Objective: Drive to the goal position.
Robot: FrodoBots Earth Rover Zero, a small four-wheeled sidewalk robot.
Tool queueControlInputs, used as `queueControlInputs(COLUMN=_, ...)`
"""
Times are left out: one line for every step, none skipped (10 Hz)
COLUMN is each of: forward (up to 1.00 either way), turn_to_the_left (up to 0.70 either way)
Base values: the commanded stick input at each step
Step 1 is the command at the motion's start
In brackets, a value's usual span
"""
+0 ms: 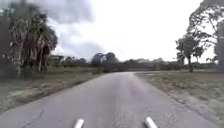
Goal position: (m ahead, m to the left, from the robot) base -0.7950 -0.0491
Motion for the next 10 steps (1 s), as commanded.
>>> queueControlInputs(forward=0.85, turn_to_the_left=-0.02)
queueControlInputs(forward=0.85, turn_to_the_left=0.0)
queueControlInputs(forward=0.85, turn_to_the_left=0.0)
queueControlInputs(forward=0.85, turn_to_the_left=0.0)
queueControlInputs(forward=0.85, turn_to_the_left=0.0)
queueControlInputs(forward=0.77, turn_to_the_left=0.0)
queueControlInputs(forward=0.57, turn_to_the_left=0.0)
queueControlInputs(forward=0.37, turn_to_the_left=0.0)
queueControlInputs(forward=0.16, turn_to_the_left=0.0)
queueControlInputs(forward=0.0, turn_to_the_left=0.0)
